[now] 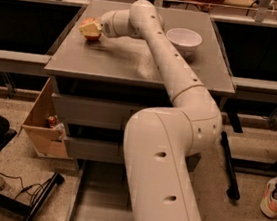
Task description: Place apple into bottom drawer
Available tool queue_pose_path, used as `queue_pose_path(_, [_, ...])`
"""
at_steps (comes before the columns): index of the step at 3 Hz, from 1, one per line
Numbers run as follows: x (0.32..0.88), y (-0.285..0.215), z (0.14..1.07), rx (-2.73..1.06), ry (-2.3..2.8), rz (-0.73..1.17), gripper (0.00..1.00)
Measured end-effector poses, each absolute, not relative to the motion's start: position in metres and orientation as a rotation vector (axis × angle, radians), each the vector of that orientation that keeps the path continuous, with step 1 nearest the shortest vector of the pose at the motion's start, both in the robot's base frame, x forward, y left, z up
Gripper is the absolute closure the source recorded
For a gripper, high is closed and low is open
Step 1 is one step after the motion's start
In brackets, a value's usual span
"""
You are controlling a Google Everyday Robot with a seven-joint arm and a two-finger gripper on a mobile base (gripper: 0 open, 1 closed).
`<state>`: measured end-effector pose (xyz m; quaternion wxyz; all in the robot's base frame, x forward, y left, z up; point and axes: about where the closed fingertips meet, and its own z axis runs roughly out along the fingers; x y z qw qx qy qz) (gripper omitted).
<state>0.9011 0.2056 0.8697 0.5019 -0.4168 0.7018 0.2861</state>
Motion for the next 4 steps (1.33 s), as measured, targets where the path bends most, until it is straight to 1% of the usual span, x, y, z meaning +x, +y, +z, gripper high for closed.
queue_pose_path(1, [0.893, 0.147, 0.927, -0.898, 1.643, 0.619, 1.00])
queue_pose_path(2, [0.859, 0.062, 1.025, -0.742, 1.536, 0.513, 1.00])
queue_pose_path(3, [0.795, -0.008, 1.112, -0.619, 1.453, 0.417, 1.00])
queue_pose_path(4, [0.730, -0.033, 1.139, -0.595, 1.474, 0.343, 1.00])
